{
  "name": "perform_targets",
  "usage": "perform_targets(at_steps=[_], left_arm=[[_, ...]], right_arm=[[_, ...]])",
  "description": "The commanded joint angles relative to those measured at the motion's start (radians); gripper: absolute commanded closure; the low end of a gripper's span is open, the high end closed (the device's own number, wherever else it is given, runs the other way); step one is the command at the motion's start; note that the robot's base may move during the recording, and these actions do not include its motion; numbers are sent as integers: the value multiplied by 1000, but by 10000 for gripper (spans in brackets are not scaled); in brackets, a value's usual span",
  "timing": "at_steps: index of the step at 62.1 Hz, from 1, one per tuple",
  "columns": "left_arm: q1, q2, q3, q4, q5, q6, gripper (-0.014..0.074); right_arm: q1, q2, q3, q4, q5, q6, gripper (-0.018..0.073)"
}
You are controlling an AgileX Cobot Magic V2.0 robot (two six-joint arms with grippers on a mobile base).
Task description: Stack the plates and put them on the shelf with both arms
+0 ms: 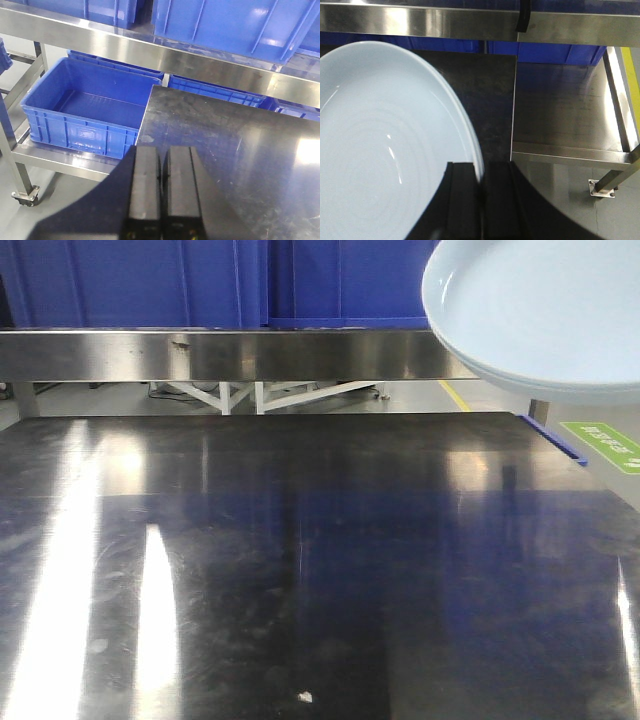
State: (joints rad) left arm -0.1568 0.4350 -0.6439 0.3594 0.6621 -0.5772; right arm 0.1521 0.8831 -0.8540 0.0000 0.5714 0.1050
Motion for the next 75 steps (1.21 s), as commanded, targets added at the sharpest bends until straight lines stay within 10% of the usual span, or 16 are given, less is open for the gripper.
perform_targets(at_steps=[1,75], left_arm=[[2,7,-27,13,-79,-7,506],[2,7,-27,13,-79,-7,506]], right_arm=[[-7,-12,-31,0,-86,-5,511],[-7,-12,-31,0,-86,-5,511]])
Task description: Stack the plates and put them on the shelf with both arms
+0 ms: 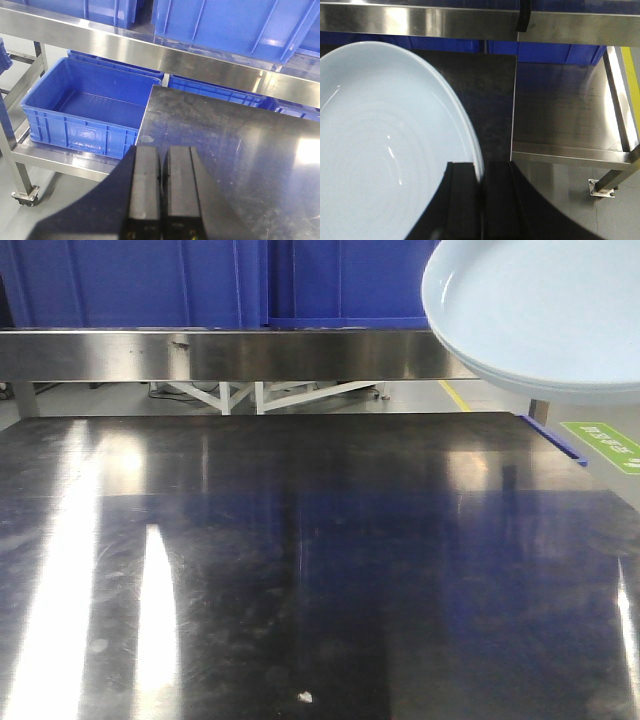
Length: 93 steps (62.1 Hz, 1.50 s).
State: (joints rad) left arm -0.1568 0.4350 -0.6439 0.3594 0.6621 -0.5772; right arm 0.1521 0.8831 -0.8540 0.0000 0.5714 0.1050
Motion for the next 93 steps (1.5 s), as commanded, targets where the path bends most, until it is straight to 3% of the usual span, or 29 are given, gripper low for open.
perform_targets(at_steps=[1,93], left_arm=[[2,7,-27,13,-79,-7,506],[2,7,-27,13,-79,-7,506]], right_arm=[[-7,-12,-31,0,-86,-5,511],[-7,-12,-31,0,-86,-5,511]])
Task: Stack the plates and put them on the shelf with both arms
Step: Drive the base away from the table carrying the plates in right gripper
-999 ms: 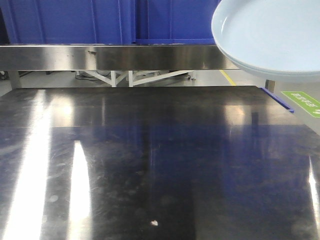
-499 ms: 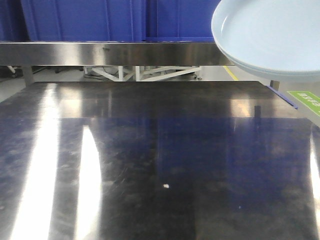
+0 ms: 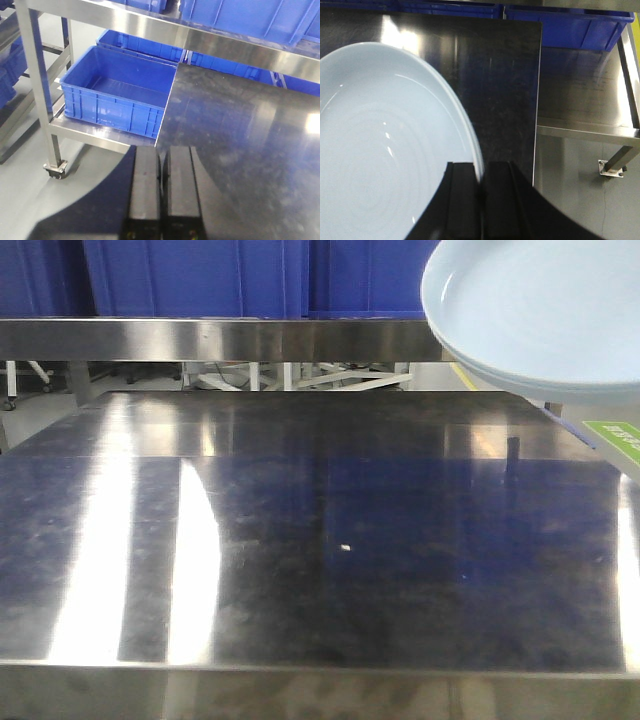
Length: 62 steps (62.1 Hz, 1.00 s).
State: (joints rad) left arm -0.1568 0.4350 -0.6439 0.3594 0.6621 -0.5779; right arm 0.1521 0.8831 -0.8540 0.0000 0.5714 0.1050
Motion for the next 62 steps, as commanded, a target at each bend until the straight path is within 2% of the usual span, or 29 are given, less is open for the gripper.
perform_targets(at_steps=[1,62], left_arm=[[2,7,-27,13,-79,-7,506],[2,7,-27,13,-79,-7,506]], right_arm=[[-7,-12,-31,0,-86,-5,511],[-7,-12,-31,0,-86,-5,511]])
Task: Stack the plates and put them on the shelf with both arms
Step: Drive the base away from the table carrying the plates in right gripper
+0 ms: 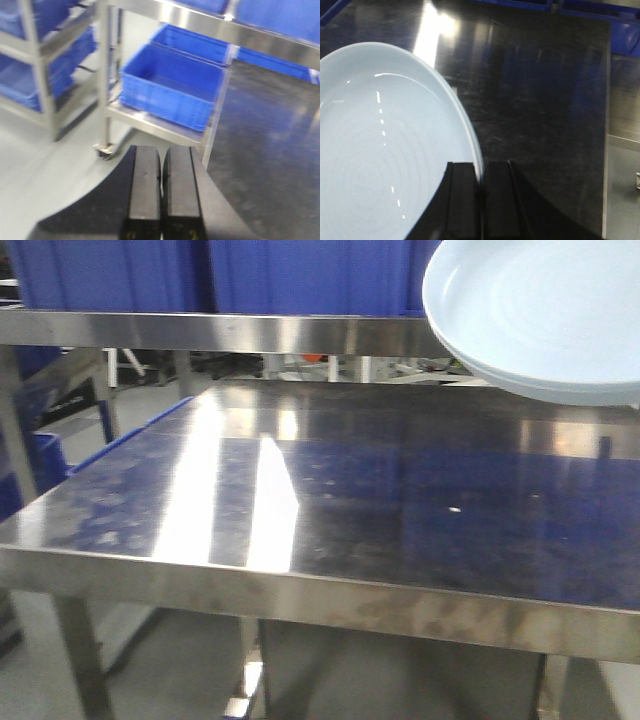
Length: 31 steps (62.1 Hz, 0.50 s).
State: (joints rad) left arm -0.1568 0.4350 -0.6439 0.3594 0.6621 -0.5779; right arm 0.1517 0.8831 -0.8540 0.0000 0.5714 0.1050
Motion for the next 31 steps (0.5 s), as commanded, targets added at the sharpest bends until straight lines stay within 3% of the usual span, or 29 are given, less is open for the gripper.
perform_targets(at_steps=[1,31], left_arm=[[2,7,-27,13,-79,-7,506],[2,7,-27,13,-79,-7,506]], right_arm=[[-6,-12,-31,0,-86,-5,511],[-6,-12,-31,0,-86,-5,511]])
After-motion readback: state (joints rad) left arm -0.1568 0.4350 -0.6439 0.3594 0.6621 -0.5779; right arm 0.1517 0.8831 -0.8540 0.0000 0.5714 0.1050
